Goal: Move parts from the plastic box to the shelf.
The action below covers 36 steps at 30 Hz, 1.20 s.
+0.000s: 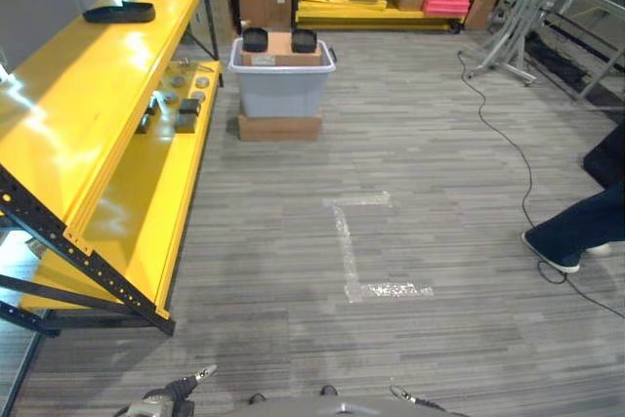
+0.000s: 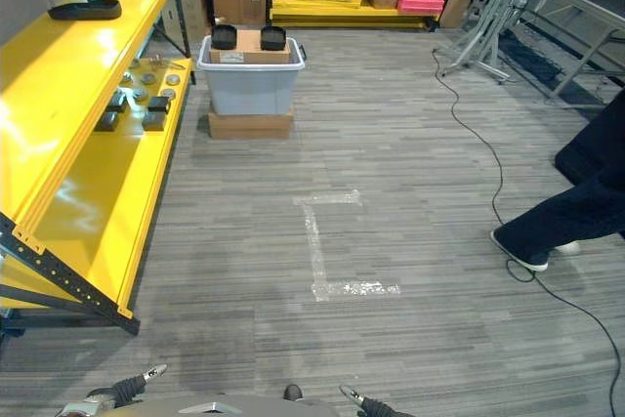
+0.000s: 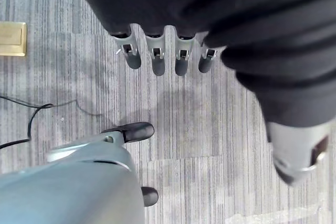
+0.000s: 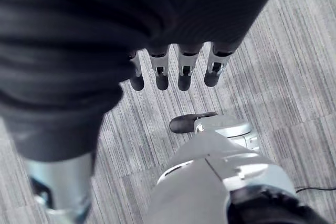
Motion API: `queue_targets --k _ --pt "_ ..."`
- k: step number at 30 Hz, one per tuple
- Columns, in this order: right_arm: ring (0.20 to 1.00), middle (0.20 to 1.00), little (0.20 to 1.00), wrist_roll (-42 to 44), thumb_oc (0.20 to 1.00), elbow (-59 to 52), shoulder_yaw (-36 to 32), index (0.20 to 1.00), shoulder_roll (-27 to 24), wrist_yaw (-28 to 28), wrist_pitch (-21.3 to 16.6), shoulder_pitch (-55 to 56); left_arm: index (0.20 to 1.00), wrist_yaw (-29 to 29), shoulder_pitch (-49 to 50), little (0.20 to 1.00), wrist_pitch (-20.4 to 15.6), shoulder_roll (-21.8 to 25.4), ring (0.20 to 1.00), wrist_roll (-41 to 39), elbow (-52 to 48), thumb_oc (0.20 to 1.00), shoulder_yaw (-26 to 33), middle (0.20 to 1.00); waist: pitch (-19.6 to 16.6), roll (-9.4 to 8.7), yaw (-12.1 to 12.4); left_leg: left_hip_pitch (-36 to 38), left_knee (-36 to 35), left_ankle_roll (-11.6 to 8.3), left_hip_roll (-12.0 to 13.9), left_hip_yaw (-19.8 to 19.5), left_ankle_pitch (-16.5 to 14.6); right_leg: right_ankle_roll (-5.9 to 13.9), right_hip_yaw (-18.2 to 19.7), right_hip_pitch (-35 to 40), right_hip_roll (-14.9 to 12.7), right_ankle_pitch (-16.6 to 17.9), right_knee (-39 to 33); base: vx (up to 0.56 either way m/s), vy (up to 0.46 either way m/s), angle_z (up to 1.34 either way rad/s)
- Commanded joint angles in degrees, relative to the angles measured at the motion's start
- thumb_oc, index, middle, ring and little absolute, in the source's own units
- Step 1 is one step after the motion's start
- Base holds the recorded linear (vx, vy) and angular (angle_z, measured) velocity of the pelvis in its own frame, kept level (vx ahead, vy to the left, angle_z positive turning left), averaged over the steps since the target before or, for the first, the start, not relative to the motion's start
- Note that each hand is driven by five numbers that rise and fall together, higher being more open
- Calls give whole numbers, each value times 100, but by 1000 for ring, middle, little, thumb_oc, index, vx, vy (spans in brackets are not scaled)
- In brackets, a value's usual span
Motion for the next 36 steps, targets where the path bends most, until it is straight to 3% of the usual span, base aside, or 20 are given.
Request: queue_targets --k 1,6,9,13,23,28,36 --pt "1000 1000 1000 63 1000 398 -20 1000 -214 30 -10 -296 1000 43 -363 1000 -102 48 1000 -28 289 1000 -89 1000 6 233 -21 139 -7 -227 171 171 -198 330 49 178 -72 -288 41 0 0 0" --pt "1000 1000 1000 204 1000 436 -75 1000 -208 -24 -11 -280 1000 52 -345 1000 64 47 1000 -70 322 1000 -105 1000 13 224 4 151 -7 -218 164 146 -192 336 22 181 -87 -285 57 0 0 0" --pt "1000 1000 1000 95 1000 467 -111 1000 -195 -74 198 -272 1000 208 -346 1000 90 49 1000 14 369 1000 -71 1000 10 222 21 162 -7 -208 152 132 -204 337 -17 196 -92 -310 76 12 -3 0" --pt "1000 1000 1000 -115 1000 565 -70 1000 -171 -49 342 -267 1000 375 -378 1000 -23 41 1000 209 393 1000 -78 1000 -4 209 38 183 -7 -215 151 109 -211 336 -45 215 -94 -311 71 46 -2 1" --pt "1000 1000 1000 93 1000 537 -92 1000 -225 3 216 -303 1000 574 -336 1000 -303 94 1000 391 303 1000 -188 1000 -19 196 47 188 12 -242 207 255 -219 392 -40 181 -154 -238 21 18 -1 0" --pt "1000 1000 1000 195 1000 506 -118 1000 -224 12 -79 -287 1000 460 -304 1000 -784 123 1000 267 177 1000 -179 1000 5 190 58 210 23 -206 181 271 -255 399 -45 191 -193 -252 64 35 31 0" --pt "1000 1000 1000 171 1000 317 -150 1000 -306 -78 -719 -272 1000 328 -193 1000 -1010 212 1000 320 25 1000 -270 1000 2 176 29 199 -7 -199 171 329 -257 439 -70 165 -208 -231 119 24 26 0"
